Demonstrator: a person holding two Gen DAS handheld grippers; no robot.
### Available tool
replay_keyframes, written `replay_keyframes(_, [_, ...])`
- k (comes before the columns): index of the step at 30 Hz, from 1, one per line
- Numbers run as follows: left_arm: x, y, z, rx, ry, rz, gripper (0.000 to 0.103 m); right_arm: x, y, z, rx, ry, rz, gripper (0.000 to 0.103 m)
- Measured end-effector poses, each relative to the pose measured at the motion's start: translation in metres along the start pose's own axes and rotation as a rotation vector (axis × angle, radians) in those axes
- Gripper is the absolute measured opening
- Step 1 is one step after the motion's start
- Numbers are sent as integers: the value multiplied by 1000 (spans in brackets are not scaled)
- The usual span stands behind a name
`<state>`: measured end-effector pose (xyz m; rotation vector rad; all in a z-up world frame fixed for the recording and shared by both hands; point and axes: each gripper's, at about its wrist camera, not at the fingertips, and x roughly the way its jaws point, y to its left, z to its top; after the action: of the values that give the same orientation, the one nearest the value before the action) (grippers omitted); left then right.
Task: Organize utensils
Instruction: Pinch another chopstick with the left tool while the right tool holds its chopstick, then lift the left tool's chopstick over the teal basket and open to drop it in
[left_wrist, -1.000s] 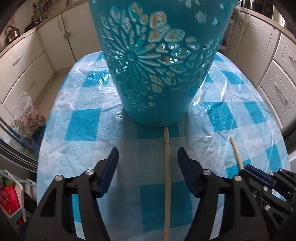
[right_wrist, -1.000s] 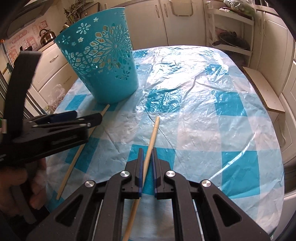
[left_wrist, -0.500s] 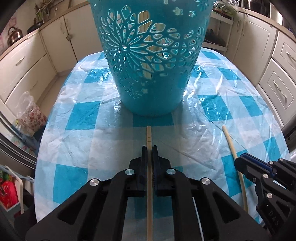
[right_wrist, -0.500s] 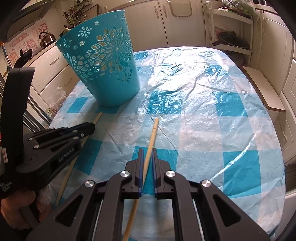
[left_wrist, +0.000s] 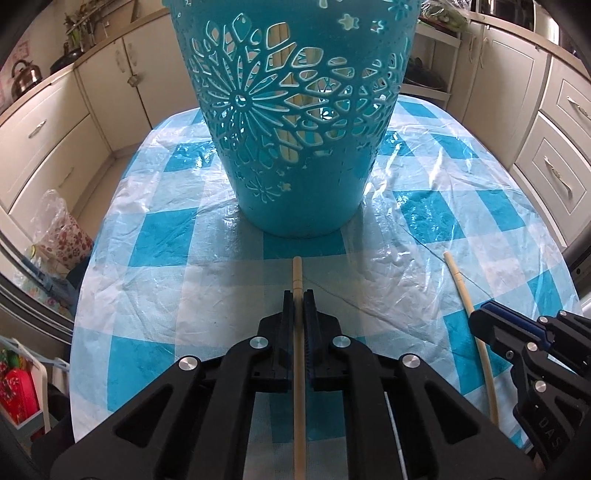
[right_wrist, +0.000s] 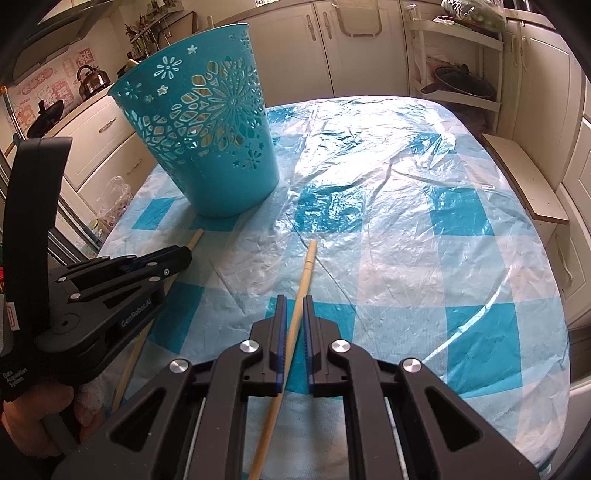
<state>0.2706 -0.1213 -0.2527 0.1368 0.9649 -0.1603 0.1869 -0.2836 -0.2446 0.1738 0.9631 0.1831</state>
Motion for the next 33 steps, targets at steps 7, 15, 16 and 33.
replay_keyframes(7, [-19,5,-4,-11,-28,-35,5,3,-2,-1,-2,4,-14,10])
replay_keyframes(15, [-111,39,0,-116,-210,-192,5,2,0,-3,1,-1,-22,10])
replay_keyframes(16, [-125,44,4,-129,-247,-209,5,2,0,-3,1,-2,-23,10])
replay_keyframes(33, [-210,68,132,-255,-725,-250,5,1,-7,-1,42,5,-10,10])
